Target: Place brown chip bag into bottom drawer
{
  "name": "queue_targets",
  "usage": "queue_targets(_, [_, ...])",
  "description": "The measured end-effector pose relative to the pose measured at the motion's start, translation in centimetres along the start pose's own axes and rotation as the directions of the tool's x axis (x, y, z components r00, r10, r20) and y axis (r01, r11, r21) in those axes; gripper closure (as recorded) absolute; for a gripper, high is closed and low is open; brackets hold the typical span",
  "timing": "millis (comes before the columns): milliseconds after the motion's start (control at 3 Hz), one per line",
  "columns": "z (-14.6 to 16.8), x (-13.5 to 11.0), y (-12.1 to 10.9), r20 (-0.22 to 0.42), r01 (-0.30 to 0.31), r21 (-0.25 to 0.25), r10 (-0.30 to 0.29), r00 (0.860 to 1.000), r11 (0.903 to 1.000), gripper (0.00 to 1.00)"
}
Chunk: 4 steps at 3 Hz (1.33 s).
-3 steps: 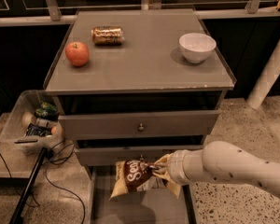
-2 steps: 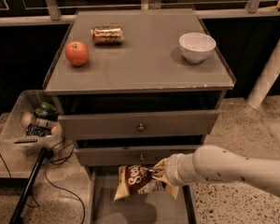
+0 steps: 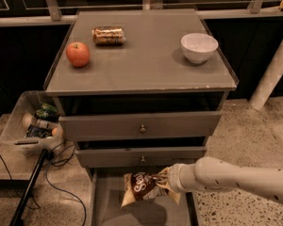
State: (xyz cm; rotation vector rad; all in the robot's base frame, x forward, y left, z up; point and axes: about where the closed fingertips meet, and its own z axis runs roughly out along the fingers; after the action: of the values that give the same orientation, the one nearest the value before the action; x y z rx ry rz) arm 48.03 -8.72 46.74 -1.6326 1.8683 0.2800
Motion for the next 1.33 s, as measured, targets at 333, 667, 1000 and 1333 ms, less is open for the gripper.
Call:
queue_targets(333, [3.6,4.0,0.6,0.097,0.069,0.004,-0.069,0.993,0.9976,1.00])
queue_targets(667, [3.8,4.0,0.7,0.096,0.068,-0.001,-0.067,0.993,0.9977,1.00])
queue_targets(1000, [7.3,5.6,1.9,0.101,0.036,-0.056,-0.030,0.994,0.9978,1.00])
queue_targets(1333, [11.3,7.8,2.8,0.129,0.015,-0.070,-0.006,0.992,0.9974,1.00])
